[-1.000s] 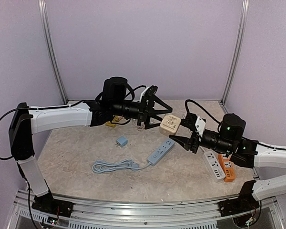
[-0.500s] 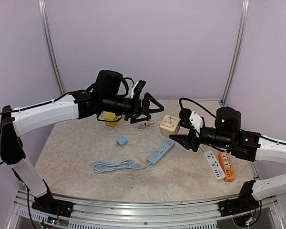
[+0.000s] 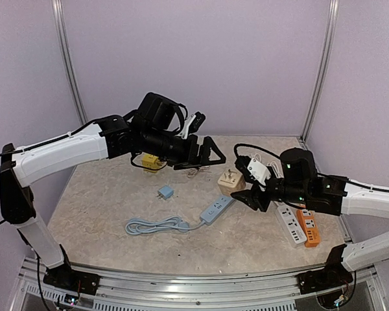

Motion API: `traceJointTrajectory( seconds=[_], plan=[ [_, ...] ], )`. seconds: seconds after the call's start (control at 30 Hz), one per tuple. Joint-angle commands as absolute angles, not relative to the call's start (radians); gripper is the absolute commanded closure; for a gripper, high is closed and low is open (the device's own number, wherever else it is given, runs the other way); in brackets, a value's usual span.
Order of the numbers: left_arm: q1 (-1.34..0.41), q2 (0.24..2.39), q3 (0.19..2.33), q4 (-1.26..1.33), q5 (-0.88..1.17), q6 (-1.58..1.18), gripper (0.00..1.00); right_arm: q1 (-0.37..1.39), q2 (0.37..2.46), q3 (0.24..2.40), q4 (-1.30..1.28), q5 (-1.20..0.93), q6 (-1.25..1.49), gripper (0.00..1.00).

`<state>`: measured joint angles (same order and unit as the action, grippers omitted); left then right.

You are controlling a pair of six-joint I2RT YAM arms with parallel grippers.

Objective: Insert the plug
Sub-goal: Pass from the right arm to the left

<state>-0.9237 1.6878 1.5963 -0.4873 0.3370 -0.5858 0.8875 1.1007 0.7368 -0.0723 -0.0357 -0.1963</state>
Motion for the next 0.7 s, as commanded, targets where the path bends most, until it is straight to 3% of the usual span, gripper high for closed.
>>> traceJointTrajectory(
  seconds=[0.0,0.67],
  plan=[
    [-0.940,1.742,1.634,-0.507,0.351,-0.569,0.01,0.896,1.117,0.774,-0.077,-0.013,-0.178,1.00],
    [-0.987,1.855,1.695,-0.531,0.362,-0.584,0.01,0.896,1.137,0.787,-0.067,-0.024,-0.172,1.00]
  ],
)
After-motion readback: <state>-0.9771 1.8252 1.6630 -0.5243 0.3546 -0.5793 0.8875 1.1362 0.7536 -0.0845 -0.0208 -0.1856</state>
